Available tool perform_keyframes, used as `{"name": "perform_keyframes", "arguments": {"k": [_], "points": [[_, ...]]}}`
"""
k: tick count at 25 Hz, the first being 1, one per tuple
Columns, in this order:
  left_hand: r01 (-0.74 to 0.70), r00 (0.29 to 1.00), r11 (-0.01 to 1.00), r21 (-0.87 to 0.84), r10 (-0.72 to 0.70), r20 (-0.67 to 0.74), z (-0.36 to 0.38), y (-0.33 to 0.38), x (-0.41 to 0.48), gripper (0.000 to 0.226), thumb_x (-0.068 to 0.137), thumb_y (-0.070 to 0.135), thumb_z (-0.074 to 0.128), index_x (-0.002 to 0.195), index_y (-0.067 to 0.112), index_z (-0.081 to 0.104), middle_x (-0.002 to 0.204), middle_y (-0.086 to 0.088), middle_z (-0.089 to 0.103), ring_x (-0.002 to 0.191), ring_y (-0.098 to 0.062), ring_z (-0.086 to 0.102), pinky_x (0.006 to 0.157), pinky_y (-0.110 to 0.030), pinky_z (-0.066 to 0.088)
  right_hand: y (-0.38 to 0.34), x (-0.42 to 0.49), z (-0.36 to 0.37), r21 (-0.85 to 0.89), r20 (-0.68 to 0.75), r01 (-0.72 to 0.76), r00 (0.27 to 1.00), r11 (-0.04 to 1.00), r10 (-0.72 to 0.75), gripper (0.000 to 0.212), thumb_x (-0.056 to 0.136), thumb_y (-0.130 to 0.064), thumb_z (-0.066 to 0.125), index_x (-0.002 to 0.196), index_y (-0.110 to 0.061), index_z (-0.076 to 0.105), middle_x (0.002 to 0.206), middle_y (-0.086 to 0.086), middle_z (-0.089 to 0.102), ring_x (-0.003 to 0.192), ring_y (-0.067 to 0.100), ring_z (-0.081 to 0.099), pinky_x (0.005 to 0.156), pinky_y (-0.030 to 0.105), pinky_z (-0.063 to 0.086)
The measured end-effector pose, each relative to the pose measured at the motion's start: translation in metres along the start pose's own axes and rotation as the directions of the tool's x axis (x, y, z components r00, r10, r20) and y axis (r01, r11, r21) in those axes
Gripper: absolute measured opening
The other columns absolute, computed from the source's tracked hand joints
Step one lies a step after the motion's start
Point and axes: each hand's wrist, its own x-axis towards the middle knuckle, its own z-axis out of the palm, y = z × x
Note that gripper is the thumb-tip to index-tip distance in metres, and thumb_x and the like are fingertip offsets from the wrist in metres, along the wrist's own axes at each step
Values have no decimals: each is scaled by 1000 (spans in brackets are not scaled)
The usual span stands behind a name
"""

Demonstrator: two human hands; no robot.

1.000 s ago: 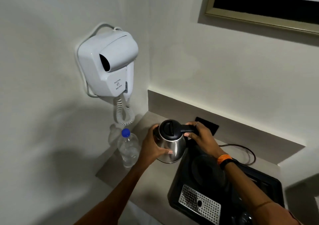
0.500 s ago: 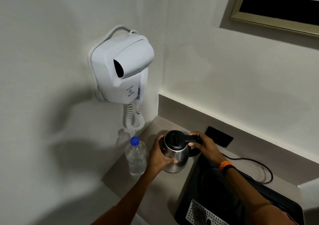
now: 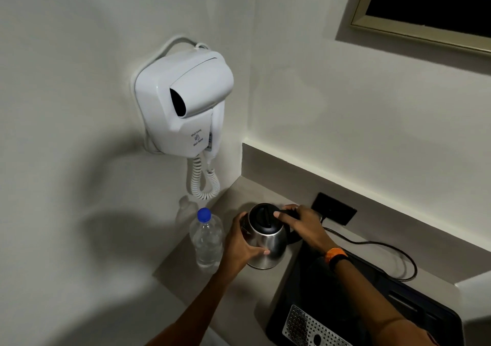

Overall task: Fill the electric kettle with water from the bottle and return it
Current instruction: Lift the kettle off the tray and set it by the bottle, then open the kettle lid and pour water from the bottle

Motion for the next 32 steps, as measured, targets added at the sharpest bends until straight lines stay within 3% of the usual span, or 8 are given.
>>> {"name": "perform_keyframes", "arguments": {"k": [4, 10, 15, 21, 24, 26, 30, 32], "points": [[-3, 1000, 1000, 5, 3, -28, 0, 1, -6, 120, 47, 23, 101, 146, 16, 34, 144, -5, 53, 131, -19, 52, 106, -30, 45, -12, 0, 30, -459, -106, -107, 992, 882, 65, 82, 70, -86, 56, 128, -30, 65, 123, 5, 61, 123, 33, 49, 95, 44, 48], [-5, 998, 999, -33, 3, -60, 2, -4, -7, 118, 46, 22, 101, 145, 15, 37, 143, -5, 55, 132, -24, 53, 109, -37, 47, -11, 2, 33, -572, -139, -33, 989, 819, -57, 66, 79, -77, 49, 119, -29, 69, 109, 7, 70, 108, 37, 58, 83, 41, 50], [6, 998, 999, -43, -9, -69, 4, -2, -9, 121, 48, 19, 102, 149, 12, 34, 147, -6, 51, 137, -26, 50, 112, -32, 42, -12, 1, 12, -216, -112, 17, 993, 976, -42, 49, 93, -52, 48, 68, -16, 69, 68, 3, 72, 66, 18, 68, 68, 44, 57], [-158, 972, 986, 59, 166, -168, -2, 33, -48, 105, 76, 29, 87, 158, 17, 23, 164, -3, 31, 144, 1, 28, 117, -16, 26, 1, -10, -18, 424, 19, -4, 1000, 906, -4, 24, 102, -26, 60, 96, -26, 83, 90, -4, 84, 85, 8, 79, 64, 18, 58], [-504, 704, 794, 341, 606, -370, -34, 53, -58, 41, 94, 17, 66, 134, 13, 58, 140, -4, 59, 134, -5, 46, 112, -27, 42, 4, -12, -20, 461, 32, 18, 999, 887, -37, 24, 101, -33, 61, 111, -25, 81, 106, 1, 83, 99, 15, 79, 70, 20, 61], [-484, 577, 732, 480, 679, -453, -67, 61, -50, 31, 93, 14, 61, 123, 16, 65, 129, -4, 64, 124, -17, 51, 107, -29, 39, 6, -10, -17, 467, 25, 27, 999, 884, -43, 25, 102, -34, 59, 110, -25, 81, 107, 1, 83, 101, 16, 78, 77, 22, 60], [-280, 857, 951, 133, 310, -412, -112, 57, -37, 28, 96, 6, 64, 124, 7, 67, 128, -10, 67, 122, -26, 60, 110, -45, 45, 4, -10, -16, 450, 2, 17, 1000, 893, -20, 34, 98, -45, 58, 93, -21, 81, 96, -2, 83, 93, 15, 79, 76, 22, 55], [-294, 901, 956, 15, 283, -328, -118, 47, -37, 24, 98, 1, 61, 120, 4, 70, 118, -11, 72, 113, -25, 67, 104, -52, 51, 3, -10, -16, 458, -13, 4, 1000, 889, 2, 36, 90, -51, 59, 83, -24, 81, 91, -4, 84, 86, 9, 79, 77, 27, 52]]}}
